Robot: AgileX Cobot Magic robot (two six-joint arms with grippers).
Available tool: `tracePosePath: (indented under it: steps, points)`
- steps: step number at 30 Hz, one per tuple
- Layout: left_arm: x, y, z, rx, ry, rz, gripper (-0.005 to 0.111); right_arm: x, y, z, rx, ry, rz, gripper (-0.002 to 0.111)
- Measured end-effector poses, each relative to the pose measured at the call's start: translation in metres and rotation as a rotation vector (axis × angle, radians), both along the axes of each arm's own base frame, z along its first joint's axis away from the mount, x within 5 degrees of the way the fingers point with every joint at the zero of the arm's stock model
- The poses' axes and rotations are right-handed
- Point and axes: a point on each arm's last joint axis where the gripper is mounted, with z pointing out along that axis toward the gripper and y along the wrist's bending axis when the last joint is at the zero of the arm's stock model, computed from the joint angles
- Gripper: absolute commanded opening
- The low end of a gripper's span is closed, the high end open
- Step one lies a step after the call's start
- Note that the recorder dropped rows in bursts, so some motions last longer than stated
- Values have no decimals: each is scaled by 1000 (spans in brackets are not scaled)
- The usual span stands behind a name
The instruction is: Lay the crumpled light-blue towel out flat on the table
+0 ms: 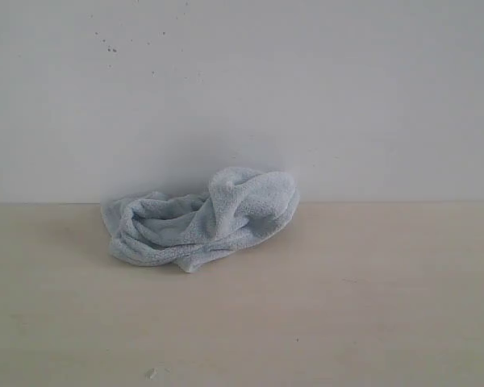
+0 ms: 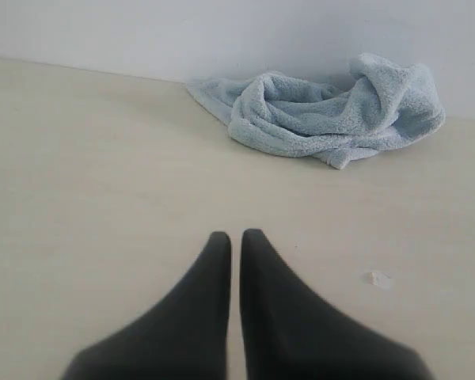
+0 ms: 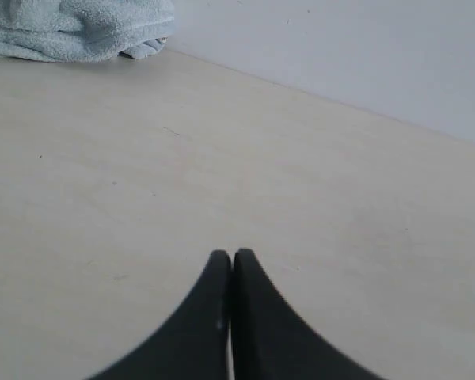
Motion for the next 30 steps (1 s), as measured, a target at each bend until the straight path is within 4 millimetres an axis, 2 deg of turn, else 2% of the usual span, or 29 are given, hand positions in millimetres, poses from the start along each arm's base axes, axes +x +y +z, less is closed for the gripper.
tracePosePath:
  steps: [10, 12, 13, 15, 19, 21, 22, 24, 25, 26, 27, 28, 29, 30]
  points:
    - [1, 0, 3, -24, -30, 0, 4, 0, 0, 0, 1, 0, 9, -1]
    - [2, -4, 11, -290, -87, 9, 4, 0, 0, 0, 1, 0, 9, -1]
    - [2, -5, 16, -509, -103, 19, 4, 0, 0, 0, 1, 0, 9, -1]
    - [2, -6, 19, -688, -97, 28, 4, 0, 1, 0, 2, 0, 9, -1]
    - [2, -4, 24, -751, -148, 40, 4, 0, 1, 0, 4, 0, 9, -1]
    - [1, 5, 41, -778, -360, 74, 4, 0, 1, 0, 4, 0, 9, -1]
    - [-2, 13, 53, -780, -524, 96, 4, 0, 1, 0, 4, 0, 9, -1]
    - [-13, 15, 82, -668, -751, 63, 4, 0, 1, 0, 4, 0, 9, -1]
    - [-19, 11, 107, -543, -841, 13, 4, 0, 1, 0, 4, 0, 9, -1]
    - [-20, 6, 123, -420, -872, -24, 4, 0, 1, 0, 4, 0, 9, -1]
    - [-14, -2, 142, -244, -874, -69, 4, 0, 1, 0, 4, 0, 9, -1]
    - [-4, -8, 152, -125, -845, -97, 4, 0, 1, 0, 4, 0, 9, -1]
    - [21, -15, 161, 6, -753, -127, 4, 0, 1, 0, 4, 0, 9, -1]
    - [40, -18, 162, 56, -666, -135, 4, 0, 1, 0, 4, 0, 9, -1]
